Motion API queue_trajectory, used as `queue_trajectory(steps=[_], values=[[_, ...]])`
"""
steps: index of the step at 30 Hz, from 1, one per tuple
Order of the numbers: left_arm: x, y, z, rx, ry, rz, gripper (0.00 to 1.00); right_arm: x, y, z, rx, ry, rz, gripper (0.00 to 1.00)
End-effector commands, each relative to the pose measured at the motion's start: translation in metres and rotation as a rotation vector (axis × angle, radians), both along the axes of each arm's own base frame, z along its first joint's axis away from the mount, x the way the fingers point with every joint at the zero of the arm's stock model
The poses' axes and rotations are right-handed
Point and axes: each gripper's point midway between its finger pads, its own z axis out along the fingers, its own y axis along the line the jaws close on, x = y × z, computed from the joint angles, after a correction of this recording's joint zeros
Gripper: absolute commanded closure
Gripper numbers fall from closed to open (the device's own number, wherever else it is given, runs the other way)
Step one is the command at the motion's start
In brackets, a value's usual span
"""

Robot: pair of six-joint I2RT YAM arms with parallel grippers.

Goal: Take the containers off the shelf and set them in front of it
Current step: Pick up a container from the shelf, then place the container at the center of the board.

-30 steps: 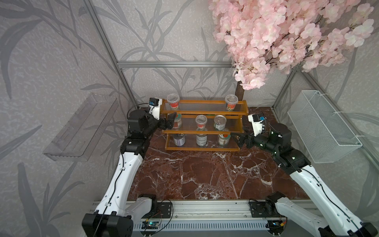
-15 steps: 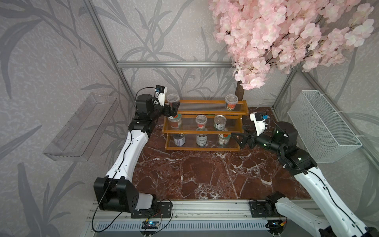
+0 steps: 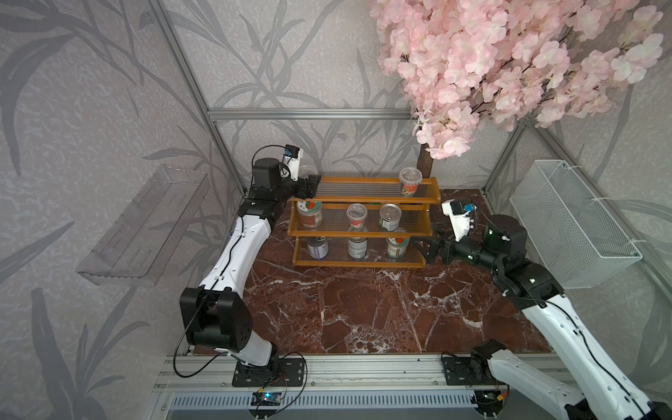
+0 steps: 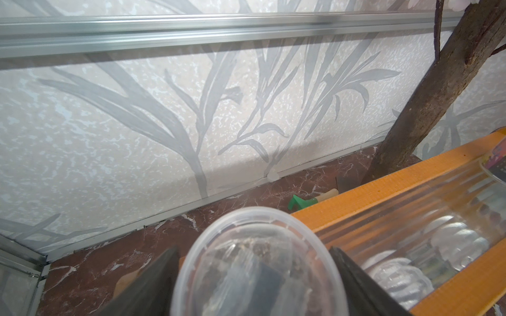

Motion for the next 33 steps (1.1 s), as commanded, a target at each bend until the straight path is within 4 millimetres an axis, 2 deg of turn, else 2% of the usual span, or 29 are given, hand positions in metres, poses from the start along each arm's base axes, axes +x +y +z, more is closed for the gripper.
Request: queue_trajectory(steps=[1, 7, 12, 16, 22, 24, 27, 30, 33], values=[[0.000, -0.002, 0.021, 0.006, -0.051, 0.001, 0.24, 0.002, -0.002, 0.015, -0.007, -0.046, -0.009, 0.01], [-0.008, -0.009, 0.023, 0.017, -0.056, -0.006, 0.28, 0.004, -0.001, 0.013, -0.013, -0.051, 0.000, 0.01], [-0.028, -0.018, 0.043, 0.035, -0.086, -0.009, 0.29, 0.005, 0.000, 0.013, -0.006, -0.051, 0.000, 0.01], [-0.058, -0.029, 0.049, 0.052, -0.074, -0.007, 0.29, 0.004, 0.004, 0.012, 0.013, -0.044, 0.020, 0.01], [-0.125, -0.055, 0.033, 0.006, -0.042, -0.027, 0.29, -0.001, 0.012, 0.009, 0.036, -0.032, 0.075, 0.01], [-0.146, -0.061, 0.021, -0.031, -0.017, -0.028, 0.30, -0.001, 0.015, 0.007, 0.038, -0.024, 0.090, 0.01], [-0.169, -0.066, -0.014, -0.041, 0.040, -0.006, 0.30, -0.002, 0.018, 0.004, 0.034, -0.019, 0.114, 0.01], [-0.187, -0.068, -0.053, -0.055, 0.085, 0.024, 0.30, -0.004, 0.019, -0.002, 0.028, -0.012, 0.131, 0.01], [-0.204, -0.067, -0.101, -0.074, 0.134, 0.067, 0.31, -0.007, 0.020, -0.008, 0.027, -0.006, 0.144, 0.01]])
